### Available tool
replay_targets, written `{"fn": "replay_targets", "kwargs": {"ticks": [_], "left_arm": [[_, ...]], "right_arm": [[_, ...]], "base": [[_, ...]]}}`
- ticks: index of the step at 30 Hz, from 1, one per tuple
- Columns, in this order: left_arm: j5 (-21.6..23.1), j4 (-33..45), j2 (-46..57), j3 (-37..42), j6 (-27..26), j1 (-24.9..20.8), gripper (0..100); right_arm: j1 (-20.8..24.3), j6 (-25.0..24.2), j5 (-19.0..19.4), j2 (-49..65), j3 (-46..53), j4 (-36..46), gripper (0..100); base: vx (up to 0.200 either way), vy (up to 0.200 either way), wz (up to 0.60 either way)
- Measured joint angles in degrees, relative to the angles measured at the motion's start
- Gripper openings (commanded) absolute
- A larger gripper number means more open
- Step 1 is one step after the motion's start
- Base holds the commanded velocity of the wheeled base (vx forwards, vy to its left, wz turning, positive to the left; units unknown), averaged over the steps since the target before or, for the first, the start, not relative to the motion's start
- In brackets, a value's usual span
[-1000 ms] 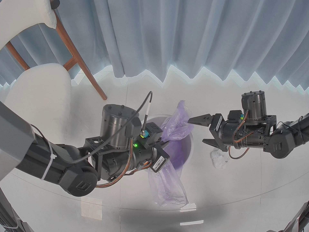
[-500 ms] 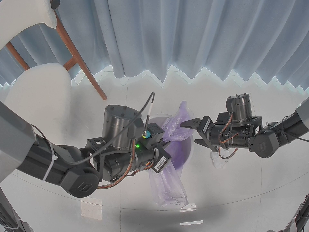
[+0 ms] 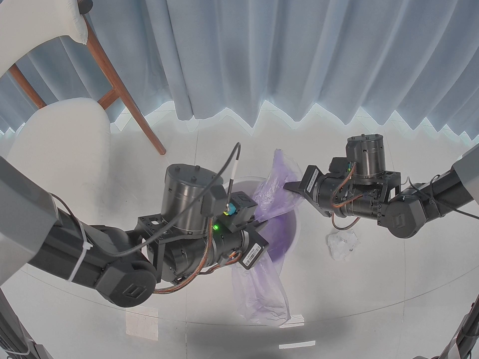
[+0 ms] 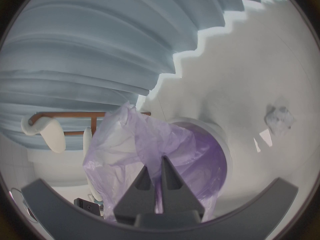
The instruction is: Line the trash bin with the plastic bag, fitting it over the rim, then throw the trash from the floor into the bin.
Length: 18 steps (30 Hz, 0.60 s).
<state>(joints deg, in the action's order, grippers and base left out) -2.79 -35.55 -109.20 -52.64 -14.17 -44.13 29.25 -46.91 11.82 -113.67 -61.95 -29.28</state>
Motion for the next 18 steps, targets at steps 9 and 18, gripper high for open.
{"fn": "replay_targets", "kwargs": {"ticks": [9, 18], "left_arm": [[-1.8, 0.8, 0.2, -1.9, 2.0, 1.8, 100], [-1.6, 1.8, 3.4, 2.5, 4.5, 4.5, 100]], "right_arm": [[-1.9, 7.1, 0.6, -0.4, -1.3, -5.3, 0], [-4.3, 10.9, 2.5, -1.6, 1.8, -12.1, 0]], "base": [[0.000, 0.000, 0.00], [0.000, 0.000, 0.00]]}}
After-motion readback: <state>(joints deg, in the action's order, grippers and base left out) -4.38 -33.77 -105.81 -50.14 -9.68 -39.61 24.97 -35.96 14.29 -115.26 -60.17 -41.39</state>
